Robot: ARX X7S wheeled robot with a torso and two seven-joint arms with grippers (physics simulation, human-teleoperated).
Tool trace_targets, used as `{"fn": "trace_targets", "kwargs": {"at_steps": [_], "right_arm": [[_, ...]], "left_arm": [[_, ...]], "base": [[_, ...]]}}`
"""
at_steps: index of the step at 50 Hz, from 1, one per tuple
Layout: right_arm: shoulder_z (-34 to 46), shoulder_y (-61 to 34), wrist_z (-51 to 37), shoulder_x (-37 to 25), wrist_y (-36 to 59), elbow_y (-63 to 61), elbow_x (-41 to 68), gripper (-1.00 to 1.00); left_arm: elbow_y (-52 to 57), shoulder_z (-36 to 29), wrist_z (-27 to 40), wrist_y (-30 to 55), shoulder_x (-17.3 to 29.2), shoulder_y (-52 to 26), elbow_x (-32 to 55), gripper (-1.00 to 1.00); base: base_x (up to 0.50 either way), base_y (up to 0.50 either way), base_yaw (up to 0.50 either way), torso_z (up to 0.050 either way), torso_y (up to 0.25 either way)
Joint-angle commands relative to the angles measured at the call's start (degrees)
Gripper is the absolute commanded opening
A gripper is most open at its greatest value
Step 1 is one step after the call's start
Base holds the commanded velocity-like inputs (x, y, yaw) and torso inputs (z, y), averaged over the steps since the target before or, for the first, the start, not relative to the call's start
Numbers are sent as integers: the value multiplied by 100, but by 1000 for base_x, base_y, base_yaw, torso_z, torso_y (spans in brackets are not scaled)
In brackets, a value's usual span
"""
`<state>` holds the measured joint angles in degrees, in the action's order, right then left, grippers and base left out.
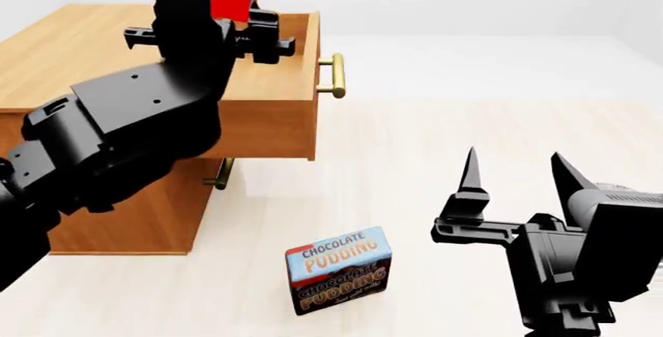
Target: Put the butter at the back in the top drawer of the cabinet and close it.
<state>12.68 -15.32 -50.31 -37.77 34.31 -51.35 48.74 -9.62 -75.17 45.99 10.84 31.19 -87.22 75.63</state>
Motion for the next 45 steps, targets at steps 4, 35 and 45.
{"fn": "trace_targets", "kwargs": {"at_steps": [4, 35, 45], "right_arm": [[6, 80, 82, -31, -104, 37, -25, 100], [-280, 526, 299, -275, -523, 20, 19, 100], [-238, 695, 423, -227, -703, 102, -121, 100]], "left_arm": [[-428, 191, 198, 280, -490, -361, 50, -100], [-1913, 302, 545, 607, -1289, -361, 421, -100], [-2296, 390, 398, 588, -1441, -256, 559, -100]], "base": [[0, 0, 0, 0, 0], [0, 0, 0, 1, 2], [0, 0, 0, 0, 2]]}}
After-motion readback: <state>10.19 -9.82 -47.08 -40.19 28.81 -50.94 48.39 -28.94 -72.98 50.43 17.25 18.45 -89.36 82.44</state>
